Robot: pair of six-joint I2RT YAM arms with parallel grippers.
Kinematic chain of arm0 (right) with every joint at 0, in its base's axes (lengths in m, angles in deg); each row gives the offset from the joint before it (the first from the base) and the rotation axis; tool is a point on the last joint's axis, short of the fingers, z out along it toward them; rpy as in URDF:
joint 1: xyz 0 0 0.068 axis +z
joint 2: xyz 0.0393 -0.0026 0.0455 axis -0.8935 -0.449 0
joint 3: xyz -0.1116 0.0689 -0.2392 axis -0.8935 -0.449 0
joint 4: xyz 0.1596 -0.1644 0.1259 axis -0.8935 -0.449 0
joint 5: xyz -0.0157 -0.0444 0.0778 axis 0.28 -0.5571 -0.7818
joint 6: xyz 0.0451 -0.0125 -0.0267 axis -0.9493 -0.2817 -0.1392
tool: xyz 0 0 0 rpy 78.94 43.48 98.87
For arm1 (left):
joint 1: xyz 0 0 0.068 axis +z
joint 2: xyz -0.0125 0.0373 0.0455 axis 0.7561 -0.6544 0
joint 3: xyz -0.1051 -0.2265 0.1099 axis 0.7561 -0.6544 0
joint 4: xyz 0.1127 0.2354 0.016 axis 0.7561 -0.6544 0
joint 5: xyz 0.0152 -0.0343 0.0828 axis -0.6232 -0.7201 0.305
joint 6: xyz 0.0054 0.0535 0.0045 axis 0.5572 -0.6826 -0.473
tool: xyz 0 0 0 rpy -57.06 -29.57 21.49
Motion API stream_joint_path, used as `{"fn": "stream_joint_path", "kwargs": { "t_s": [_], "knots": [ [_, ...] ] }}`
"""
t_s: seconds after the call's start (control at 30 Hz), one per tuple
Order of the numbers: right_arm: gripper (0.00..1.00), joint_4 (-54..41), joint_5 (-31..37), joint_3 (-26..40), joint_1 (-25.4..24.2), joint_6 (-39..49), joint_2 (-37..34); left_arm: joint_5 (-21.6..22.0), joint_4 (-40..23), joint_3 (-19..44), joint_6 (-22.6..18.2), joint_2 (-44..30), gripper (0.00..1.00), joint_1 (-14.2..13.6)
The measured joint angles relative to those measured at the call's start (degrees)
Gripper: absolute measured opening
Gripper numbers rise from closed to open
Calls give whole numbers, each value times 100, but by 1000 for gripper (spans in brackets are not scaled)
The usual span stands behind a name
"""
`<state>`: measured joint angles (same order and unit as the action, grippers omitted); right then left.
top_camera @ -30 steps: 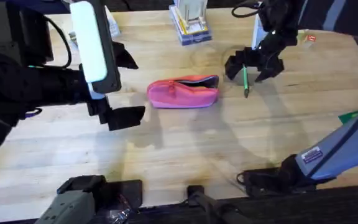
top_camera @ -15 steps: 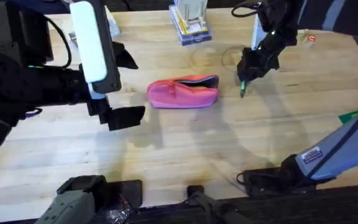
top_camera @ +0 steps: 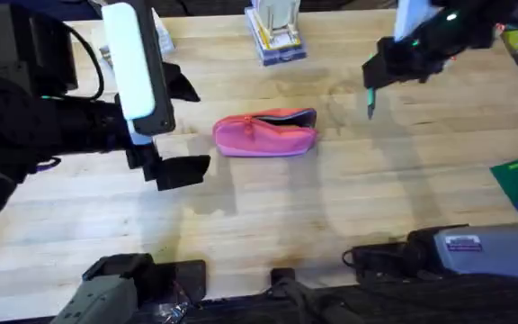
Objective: Unzip the bag, pick up the pens from the table one at a time and place them inside, then zip the bag closed.
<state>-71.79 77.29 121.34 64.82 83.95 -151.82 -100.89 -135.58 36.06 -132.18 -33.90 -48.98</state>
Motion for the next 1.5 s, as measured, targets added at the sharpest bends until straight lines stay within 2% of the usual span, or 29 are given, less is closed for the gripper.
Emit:
{"fn": "stream_joint_path", "kwargs": {
  "t_s": [0.2, 0.47, 0.53, 0.57, 0.8, 1.07, 1.4, 1.5],
  "knots": [
    [31, -20, -166, 0, 0, 620, 925, 0, 0, 0, 0, -1, 993, 0],
    [31, -28, -1428, 0, 148, 2365, 1878, 0, -1, 0, 0, 2, 993, 0],
    [31, -28, -1746, 0, 289, 2847, 1993, 0, 0, 0, 0, 2, 993, 0],
    [31, -28, -2077, 0, 581, 3549, 2045, 2, 0, 0, 0, 2, 993, 0],
    [31, -51, -2334, 0, 1473, 4975, 1873, 0, 0, 0, 0, -1, 993, 0],
    [31, -352, -2243, 0, 2044, 5636, 1294, 0, -2, 0, 0, 1, 993, 0],
    [31, -941, -701, 0, 2260, 5982, 420, 1, -19, 0, 0, 2, 993, 0],
    [31, -1142, -557, 0, 2262, 6172, 375, 0, -17, 0, 0, 2, 993, 0]
  ]
}}
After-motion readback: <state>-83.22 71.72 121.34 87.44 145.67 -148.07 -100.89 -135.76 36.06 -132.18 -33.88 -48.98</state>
